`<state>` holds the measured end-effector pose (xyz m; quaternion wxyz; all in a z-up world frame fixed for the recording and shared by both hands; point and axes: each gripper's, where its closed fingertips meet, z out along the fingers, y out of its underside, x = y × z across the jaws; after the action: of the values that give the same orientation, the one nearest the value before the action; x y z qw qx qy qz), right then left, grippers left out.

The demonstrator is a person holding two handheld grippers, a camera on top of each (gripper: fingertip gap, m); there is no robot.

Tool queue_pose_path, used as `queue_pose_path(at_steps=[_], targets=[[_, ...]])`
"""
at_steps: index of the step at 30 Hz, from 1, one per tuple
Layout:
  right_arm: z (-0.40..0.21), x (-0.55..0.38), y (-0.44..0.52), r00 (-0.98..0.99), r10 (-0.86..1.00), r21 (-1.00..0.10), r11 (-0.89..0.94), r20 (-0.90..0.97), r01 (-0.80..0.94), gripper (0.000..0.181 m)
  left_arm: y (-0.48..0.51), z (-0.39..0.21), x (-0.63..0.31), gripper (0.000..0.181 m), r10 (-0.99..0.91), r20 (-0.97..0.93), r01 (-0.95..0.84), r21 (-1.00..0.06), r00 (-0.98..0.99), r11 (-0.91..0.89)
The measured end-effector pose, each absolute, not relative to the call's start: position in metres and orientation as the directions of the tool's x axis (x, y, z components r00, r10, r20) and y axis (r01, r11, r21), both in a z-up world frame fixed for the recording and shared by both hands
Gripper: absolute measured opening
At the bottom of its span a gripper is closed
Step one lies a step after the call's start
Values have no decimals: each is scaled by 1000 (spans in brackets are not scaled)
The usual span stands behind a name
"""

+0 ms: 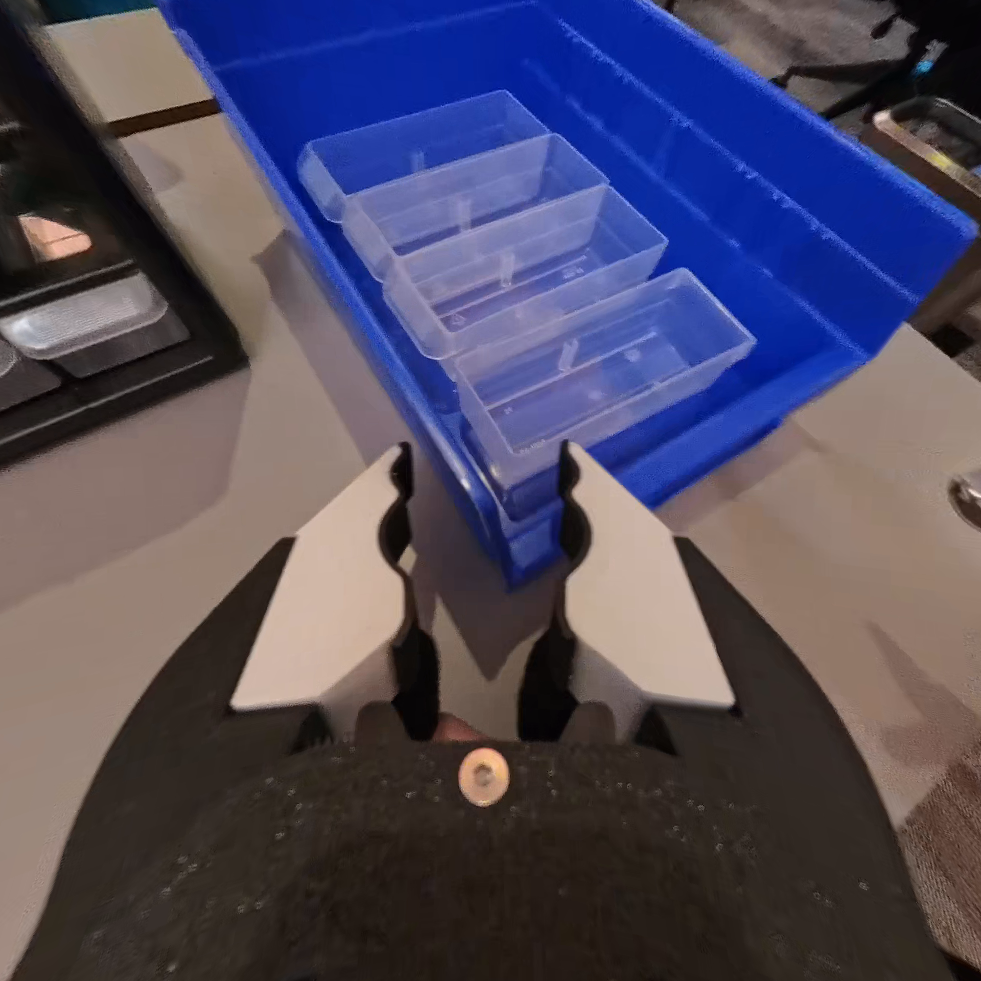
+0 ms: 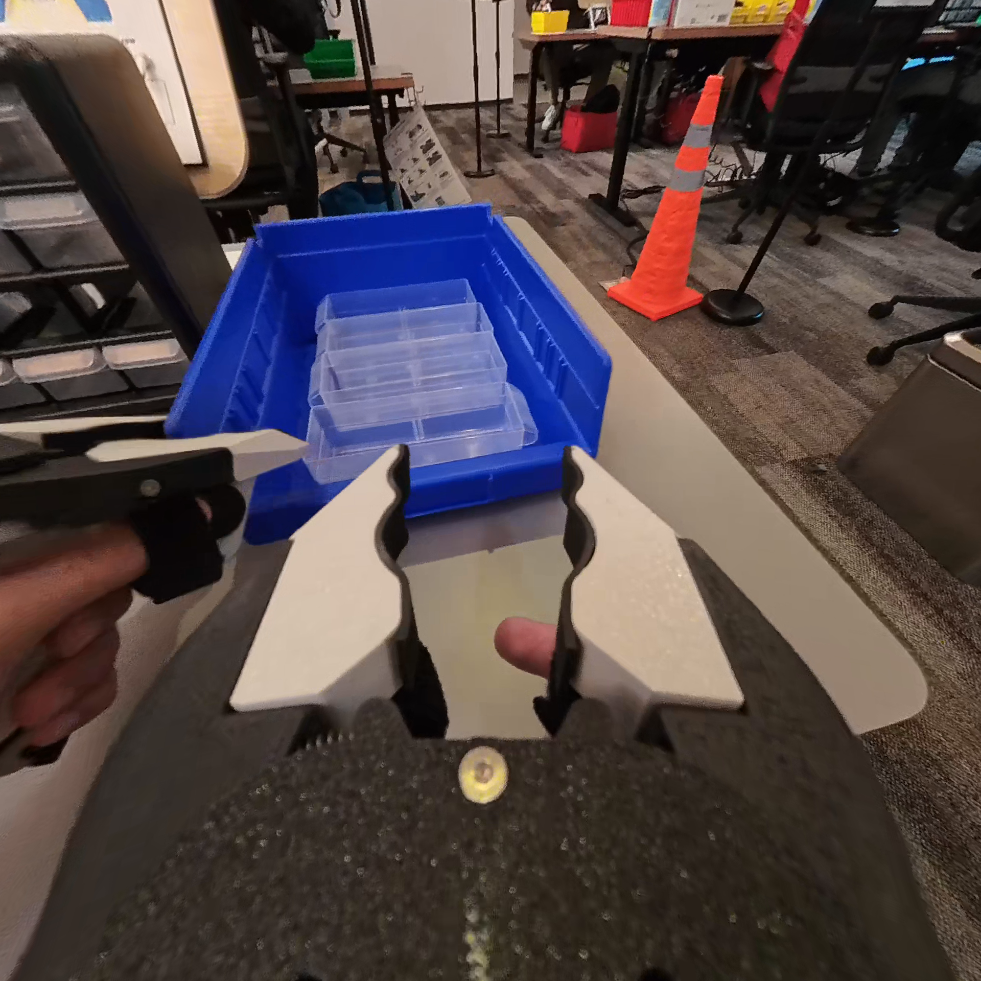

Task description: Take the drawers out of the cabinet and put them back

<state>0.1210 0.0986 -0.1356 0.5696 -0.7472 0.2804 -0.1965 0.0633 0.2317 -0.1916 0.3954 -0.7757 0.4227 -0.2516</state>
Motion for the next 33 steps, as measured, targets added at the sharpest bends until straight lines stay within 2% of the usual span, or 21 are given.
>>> queue_pose_path(at_steps=[2, 3, 7, 13, 18, 24, 29, 30, 32, 33], targets=[[-133, 126, 96, 759, -649, -963, -177, -42, -204, 57, 238, -192, 62, 30, -843, 59, -438, -834, 535, -337], [-131, 128, 94, 758, -651, -965, -166, -47, -202, 57, 239, -192, 61, 26, -851, 47, -441, -839, 523, -317], [-106, 125, 96, 782, -621, -984, -96, -58, -149, 57, 239, -193, 43, 22, -885, -76, -518, -832, 459, -197], [-69, 109, 93, 804, -595, -998, -38, -11, -42, 57, 239, -192, -20, 13, -926, -144, -567, -819, 350, -87], [-47, 91, 90, 818, -575, -1000, 24, -20, -8, 55, 241, -194, -93, 10, -965, -186, -617, -786, 185, 33], [-54, 74, 100, 839, -544, -1000, -7, 7, 4, 55, 272, -196, -193, 6, -974, -203, -659, -747, 99, 88], [-74, 56, 119, 872, -490, -998, -55, 7, -22, 55, 310, -195, -264, 13, -978, -103, -647, -762, 179, -39], [-77, 51, 123, 878, -478, -997, -70, 17, -19, 55, 311, -194, -276, 21, -983, -68, -642, -764, 172, -60], [-86, 40, 132, 895, -445, -995, -101, 34, -12, 56, 303, -181, -298, 54, -993, 30, -589, -802, 117, -93], [-90, 33, 137, 908, -419, -993, -117, 31, -20, 56, 303, -169, -310, 57, -992, 66, -534, -838, 110, -115]])
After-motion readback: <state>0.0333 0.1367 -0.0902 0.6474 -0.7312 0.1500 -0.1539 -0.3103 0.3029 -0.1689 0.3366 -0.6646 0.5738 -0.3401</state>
